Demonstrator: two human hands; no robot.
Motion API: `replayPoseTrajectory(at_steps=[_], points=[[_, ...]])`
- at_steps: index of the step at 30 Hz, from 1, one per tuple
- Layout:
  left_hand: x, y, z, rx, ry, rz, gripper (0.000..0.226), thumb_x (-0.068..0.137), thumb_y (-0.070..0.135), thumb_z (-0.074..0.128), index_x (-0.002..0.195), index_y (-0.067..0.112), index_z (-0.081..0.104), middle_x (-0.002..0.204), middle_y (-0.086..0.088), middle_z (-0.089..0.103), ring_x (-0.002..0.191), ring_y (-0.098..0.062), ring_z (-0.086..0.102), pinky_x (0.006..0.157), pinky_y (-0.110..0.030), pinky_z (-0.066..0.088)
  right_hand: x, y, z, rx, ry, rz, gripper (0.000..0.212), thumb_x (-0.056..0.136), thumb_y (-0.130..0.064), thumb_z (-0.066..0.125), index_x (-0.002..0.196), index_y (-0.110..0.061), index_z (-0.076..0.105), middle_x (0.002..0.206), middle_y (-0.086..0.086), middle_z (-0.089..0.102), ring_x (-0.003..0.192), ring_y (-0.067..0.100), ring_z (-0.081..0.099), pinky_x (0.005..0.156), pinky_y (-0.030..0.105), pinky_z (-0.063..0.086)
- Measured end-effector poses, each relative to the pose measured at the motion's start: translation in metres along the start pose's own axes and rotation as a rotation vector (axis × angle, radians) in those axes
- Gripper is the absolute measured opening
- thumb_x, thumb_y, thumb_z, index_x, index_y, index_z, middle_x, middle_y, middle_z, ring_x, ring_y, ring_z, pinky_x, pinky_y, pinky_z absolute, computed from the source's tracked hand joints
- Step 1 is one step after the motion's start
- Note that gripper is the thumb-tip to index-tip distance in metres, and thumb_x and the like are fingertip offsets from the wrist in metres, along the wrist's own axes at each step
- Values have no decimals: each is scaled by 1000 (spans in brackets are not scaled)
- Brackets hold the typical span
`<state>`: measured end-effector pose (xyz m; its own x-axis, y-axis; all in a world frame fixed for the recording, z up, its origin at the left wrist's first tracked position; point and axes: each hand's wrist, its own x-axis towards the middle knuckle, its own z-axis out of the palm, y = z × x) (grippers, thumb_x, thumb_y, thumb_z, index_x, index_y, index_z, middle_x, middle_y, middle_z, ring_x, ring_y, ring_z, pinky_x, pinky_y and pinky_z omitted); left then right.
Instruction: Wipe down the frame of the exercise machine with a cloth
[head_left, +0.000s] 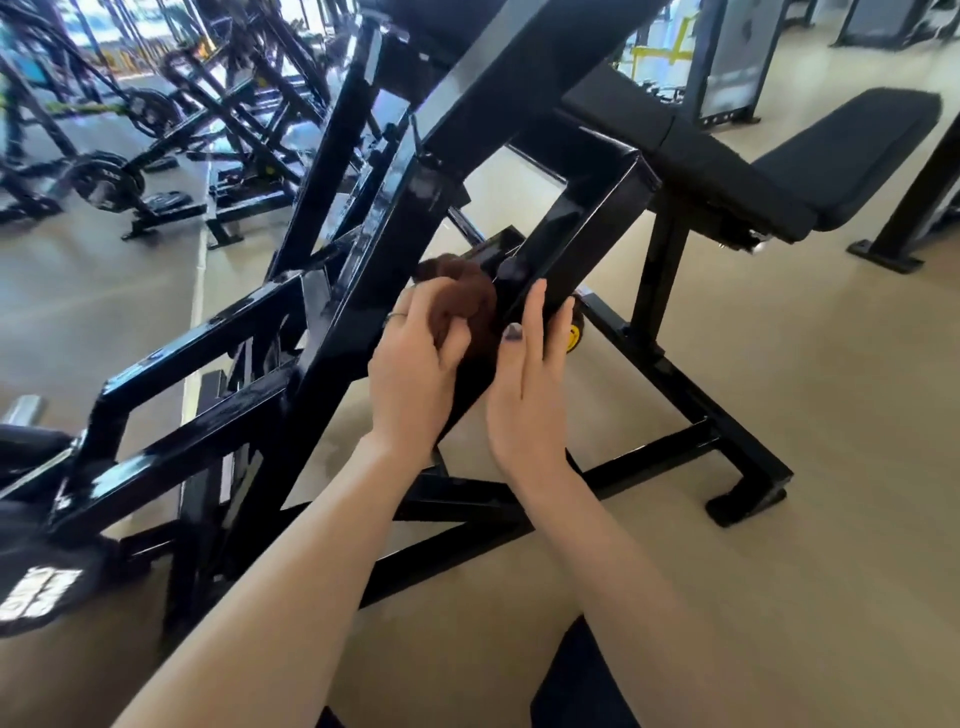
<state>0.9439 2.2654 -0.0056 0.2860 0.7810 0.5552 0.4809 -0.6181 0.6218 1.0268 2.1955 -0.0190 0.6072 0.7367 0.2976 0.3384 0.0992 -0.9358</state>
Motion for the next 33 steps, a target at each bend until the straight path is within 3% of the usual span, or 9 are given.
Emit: replayPoseTrajectory(at_steps=[4, 8, 11, 14, 20, 23, 26, 30, 33], points=[[-48, -43, -10, 130, -62, -151, 31, 100, 18, 58, 131, 24, 57, 128, 6, 53, 107, -20, 57, 84, -46, 55, -2, -6, 11, -2, 12, 4, 60, 106, -55, 19, 162, -41, 0, 171, -5, -16, 158, 23, 12, 119, 39, 38], [-74, -78, -18, 164, -83, -220, 30, 99, 19, 60, 129, 22, 58, 129, 4, 51, 114, -25, 54, 88, -52, 55, -1, -5, 12, 4, 10, 5, 57, 111, -42, 23, 162, -37, -1, 171, -2, -19, 157, 23, 12, 102, 13, 40], [-91, -100, -24, 152, -86, -304, 27, 102, 23, 56, 128, 21, 57, 127, 3, 51, 115, -28, 53, 91, -53, 54, 1, 2, 11, -17, 0, -28, 57, 111, -41, 22, 163, -36, -1, 171, -1, -18, 157, 23, 7, 109, 32, 47], [-83, -94, -19, 141, -42, -267, 23, 102, 24, 55, 125, 22, 58, 122, 3, 54, 111, -25, 54, 90, -50, 54, 2, 5, 18, -80, 27, -48, 59, 111, -37, 26, 164, -30, -1, 171, 3, -18, 158, 23, 3, 116, 31, 39], [-40, -49, 15, 19, -38, -70, 30, 96, 37, 45, 123, 28, 55, 121, 5, 57, 104, -12, 58, 87, -27, 50, 4, 17, 20, -18, 78, -47, 57, 111, -38, 26, 164, -28, 8, 172, 5, -8, 157, 22, 7, 93, -11, 16], [-59, -85, 0, 51, -74, -63, 27, 99, 38, 45, 125, 33, 51, 120, 11, 55, 102, -7, 56, 85, -29, 53, 4, 22, 19, -66, 94, -55, 61, 107, -44, 22, 164, -28, 11, 173, 3, -5, 158, 20, 7, 102, -6, 16], [-107, -146, -23, 146, -73, -280, 21, 105, 34, 49, 126, 35, 49, 113, 7, 61, 98, -16, 62, 84, -47, 59, -11, 28, 32, -140, 132, -83, 62, 107, -44, 24, 164, -24, 10, 173, 5, -3, 158, 20, 7, 116, 12, 26], [-144, -190, -30, 213, -24, -498, 26, 107, 34, 48, 131, 25, 53, 102, 6, 61, 94, -23, 65, 86, -53, 58, -74, 52, 67, 50, -163, 111, 60, 102, -59, 23, 158, -42, 9, 161, -18, 34, 137, -23, 24, 102, -5, 20], [-137, -182, -18, 173, 56, -472, 27, 105, 33, 47, 129, 24, 56, 108, 7, 62, 97, -14, 61, 91, -44, 56, -103, 64, 93, 273, -376, 453, 69, 89, -71, 25, 155, -50, 19, 145, -24, 49, 140, 2, 42, 115, 23, 28]])
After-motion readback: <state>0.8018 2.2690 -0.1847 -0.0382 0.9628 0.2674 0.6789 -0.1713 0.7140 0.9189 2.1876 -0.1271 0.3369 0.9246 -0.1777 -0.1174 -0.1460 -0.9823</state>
